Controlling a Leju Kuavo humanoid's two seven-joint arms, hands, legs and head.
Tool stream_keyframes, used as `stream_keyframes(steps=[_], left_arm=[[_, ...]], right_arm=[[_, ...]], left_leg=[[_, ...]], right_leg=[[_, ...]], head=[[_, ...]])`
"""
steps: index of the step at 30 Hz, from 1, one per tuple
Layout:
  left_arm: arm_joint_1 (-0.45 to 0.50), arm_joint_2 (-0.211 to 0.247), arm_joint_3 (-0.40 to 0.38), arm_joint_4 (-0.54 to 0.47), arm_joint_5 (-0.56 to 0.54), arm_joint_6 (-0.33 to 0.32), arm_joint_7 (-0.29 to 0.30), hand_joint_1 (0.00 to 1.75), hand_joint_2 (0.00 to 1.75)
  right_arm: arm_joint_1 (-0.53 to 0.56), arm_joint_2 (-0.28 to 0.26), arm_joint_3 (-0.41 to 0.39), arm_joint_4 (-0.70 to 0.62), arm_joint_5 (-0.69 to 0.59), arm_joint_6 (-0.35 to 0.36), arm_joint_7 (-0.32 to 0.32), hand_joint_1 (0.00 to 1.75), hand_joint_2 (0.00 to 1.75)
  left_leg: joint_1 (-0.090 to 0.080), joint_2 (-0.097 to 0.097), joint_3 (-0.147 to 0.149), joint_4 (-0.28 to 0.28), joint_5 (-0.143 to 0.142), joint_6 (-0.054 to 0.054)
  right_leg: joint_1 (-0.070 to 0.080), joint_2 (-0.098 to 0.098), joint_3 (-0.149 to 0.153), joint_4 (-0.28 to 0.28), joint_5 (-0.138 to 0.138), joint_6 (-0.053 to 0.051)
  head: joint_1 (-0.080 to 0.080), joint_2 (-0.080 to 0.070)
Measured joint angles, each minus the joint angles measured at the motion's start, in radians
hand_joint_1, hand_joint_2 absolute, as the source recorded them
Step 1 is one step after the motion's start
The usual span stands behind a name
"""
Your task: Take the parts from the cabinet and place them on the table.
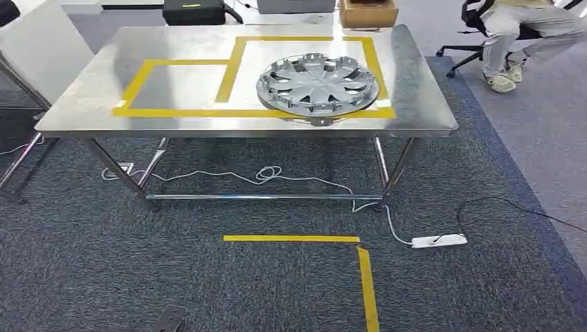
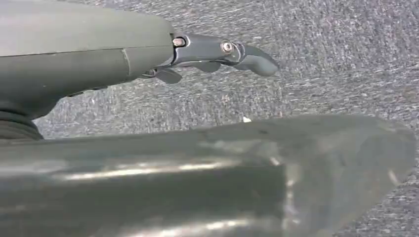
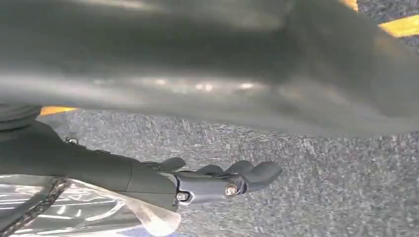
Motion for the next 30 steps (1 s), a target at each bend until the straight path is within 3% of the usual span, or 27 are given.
stream_keyframes(steps=[1, 3, 4, 5, 6, 9, 10, 13, 14, 15, 16, 18, 19, 20, 21, 22, 24, 25, 26, 28, 30], left_arm=[[-0.001, 0.0, 0.0, 0.0, 0.0, 0.0, 0.0, 0.0, 0.0], [-0.001, 0.001, 0.0, 0.0, 0.0, 0.0, 0.0, 0.0, 0.0], [-0.001, 0.001, 0.0, 0.0, 0.0, 0.0, 0.0, 0.0, 0.0], [0.001, 0.001, 0.0, 0.0, 0.0, 0.0, 0.0, 0.0, 0.0], [0.002, 0.001, 0.0, 0.0, 0.0, 0.0, 0.0, 0.0, 0.0], [0.0, 0.002, 0.0, 0.0, 0.0, 0.001, 0.0, 0.0, 0.0], [-0.001, 0.003, 0.0, 0.0, 0.0, 0.001, 0.0, 0.0, 0.0], [-0.001, 0.003, 0.0, 0.0, 0.0, 0.002, 0.0, 0.0, 0.0], [0.0, 0.003, 0.0, 0.0, 0.001, 0.002, 0.0, 0.0, 0.0], [0.0, 0.002, 0.0, 0.0, 0.001, 0.003, 0.0, 0.0, 0.0], [-0.002, 0.002, 0.0, 0.0, 0.001, 0.003, 0.0, 0.0, 0.0], [-0.004, 0.001, 0.0, 0.0, 0.001, 0.003, -0.001, 0.0, 0.0], [-0.003, 0.001, 0.0, 0.0, 0.001, 0.003, -0.001, 0.0, 0.0], [-0.002, 0.001, 0.0, 0.0, 0.002, 0.003, -0.001, 0.0, 0.0], [-0.002, 0.001, 0.0, 0.0, 0.002, 0.003, -0.001, 0.0, 0.0], [-0.002, 0.001, 0.0, 0.0, 0.002, 0.003, -0.001, 0.0, 0.0], [-0.002, 0.001, 0.0, 0.0, 0.002, 0.003, -0.001, 0.0, 0.0], [-0.002, 0.001, 0.0, 0.0, 0.002, 0.003, -0.001, 0.0, 0.0], [-0.004, 0.001, 0.0, 0.0, 0.002, 0.003, -0.002, 0.0, 0.0], [-0.004, 0.001, 0.0, 0.0, 0.002, 0.003, -0.002, 0.0, 0.0], [-0.002, 0.002, 0.0, 0.0, 0.002, 0.004, -0.002, 0.0, 0.0]], right_arm=[[-0.002, 0.0, 0.0, 0.0, 0.0, 0.0, -0.001, 0.0, 0.0], [0.0, 0.0, 0.0, 0.0, 0.0, 0.0, -0.001, 0.0, 0.0], [0.001, 0.0, 0.0, 0.0, 0.0, 0.0, -0.001, 0.0, 0.0], [0.002, 0.0, 0.0, 0.0, 0.0, 0.0, 0.0, 0.0, 0.0], [0.002, 0.0, 0.0, 0.0, 0.0, 0.0, 0.0, 0.0, 0.0], [0.001, 0.0, 0.0, 0.0, 0.0, 0.0, 0.0, 0.0, 0.0], [0.0, 0.0, 0.0, 0.0, 0.0, 0.0, 0.0, 0.0, 0.0], [-0.002, 0.0, 0.0, 0.0, 0.0, 0.0, 0.0, 0.0, 0.0], [-0.002, 0.0, 0.0, 0.0, 0.0, 0.0, 0.0, 0.0, 0.0], [-0.001, 0.0, 0.0, 0.0, 0.0, 0.0, 0.0, 0.0, 0.0], [0.0, 0.0, 0.0, 0.0, 0.0, 0.0, -0.001, 0.0, 0.0], [-0.001, 0.0, 0.0, 0.001, 0.0, 0.0, -0.001, 0.0, 0.0], [0.0, 0.0, 0.0, 0.001, 0.0, 0.0, -0.001, 0.0, 0.0], [0.001, 0.0, 0.0, 0.001, 0.0, 0.0, -0.001, 0.0, 0.0], [0.002, 0.0, 0.0, 0.001, 0.0, 0.0, -0.001, 0.0, 0.0], [0.003, 0.0, 0.0, 0.001, 0.0, 0.0, 0.0, 0.0, 0.0], [0.0, 0.0, 0.0, 0.001, 0.0, 0.0, 0.0, 0.0, 0.0], [-0.004, 0.0, 0.0, 0.001, 0.0, 0.0, 0.0, 0.0, 0.0], [-0.007, 0.0, 0.001, 0.002, 0.0, 0.0, -0.002, 0.0, 0.0], [-0.002, 0.0, 0.001, 0.002, 0.0, 0.0, -0.001, 0.0, 0.0], [0.001, 0.0, 0.001, 0.002, 0.0, 0.0, -0.001, 0.0, 0.0]], left_leg=[[0.001, -0.001, -0.019, 0.046, -0.05, -0.007], [0.006, -0.001, -0.076, 0.213, -0.148, -0.016], [0.007, -0.001, -0.098, 0.282, -0.175, -0.018], [0.008, -0.001, -0.099, 0.307, -0.179, -0.019], [0.008, -0.001, -0.076, 0.283, -0.159, -0.018], [0.008, -0.002, 0.071, 0.028, -0.048, -0.004], [0.004, -0.003, 0.09, -0.004, -0.061, 0.004], [-0.001, -0.003, 0.075, -0.01, -0.054, 0.015], [0.002, -0.003, 0.074, -0.018, -0.047, 0.026], [0.008, 0.001, 0.074, -0.026, -0.038, 0.035], [0.007, 0.001, 0.07, -0.028, -0.034, 0.042], [0.004, 0.001, 0.055, -0.027, -0.025, 0.049], [0.003, 0.001, 0.048, -0.025, -0.021, 0.05], [0.001, 0.002, 0.041, -0.023, -0.018, 0.05], [0.001, 0.001, 0.036, -0.02, -0.015, 0.049], [0.0, 0.001, 0.032, -0.018, -0.012, 0.048], [0.0, 0.001, 0.029, -0.014, -0.01, 0.043], [0.0, 0.001, 0.028, -0.013, -0.007, 0.038], [-0.008, 0.001, 0.022, -0.004, -0.006, 0.034], [-0.005, 0.001, 0.019, -0.008, 0.003, 0.023], [-0.004, 0.0, 0.014, -0.002, 0.0, 0.012]], right_leg=[[0.0, 0.0, 0.001, 0.0, 0.006, -0.006], [0.001, -0.001, -0.014, 0.003, 0.016, -0.008], [0.002, -0.001, -0.022, 0.005, 0.02, -0.008], [0.002, -0.001, -0.028, 0.007, 0.024, -0.007], [0.002, -0.001, -0.034, 0.009, 0.026, -0.006], [0.002, 0.0, -0.037, 0.015, 0.028, -0.002], [0.007, 0.0, -0.042, 0.018, 0.029, 0.004], [0.005, -0.001, -0.054, 0.02, 0.04, 0.023], [0.006, -0.001, -0.055, 0.019, 0.043, 0.029], [0.003, 0.002, -0.069, 0.029, 0.028, 0.032], [0.004, 0.004, -0.081, 0.061, -0.006, 0.036], [0.001, 0.004, -0.146, 0.222, -0.095, 0.043], [0.002, 0.004, -0.175, 0.295, -0.126, 0.045], [0.002, 0.004, -0.187, 0.335, -0.134, 0.046], [0.002, 0.004, -0.173, 0.322, -0.119, 0.046], [0.002, 0.004, -0.136, 0.263, -0.085, 0.044], [0.002, 0.004, -0.027, 0.076, -0.009, 0.037], [0.003, 0.005, 0.004, 0.017, -0.023, 0.034], [0.005, 0.005, 0.004, 0.004, -0.016, 0.031], [0.007, 0.005, -0.005, 0.013, -0.012, 0.023], [-0.001, 0.001, -0.01, 0.005, 0.003, 0.005]], head=[[-0.007, 0.0], [-0.007, 0.0], [-0.008, 0.0], [-0.008, 0.0], [-0.008, 0.0], [-0.008, 0.0], [-0.007, 0.0], [-0.006, 0.0], [-0.006, 0.0], [-0.008, 0.0], [-0.002, 0.0], [0.001, 0.0], [0.002, 0.0], [0.001, 0.0], [0.001, 0.0], [0.001, 0.0], [0.001, 0.0], [0.001, 0.0], [0.0, 0.0], [0.0, 0.0], [0.002, 0.0]])
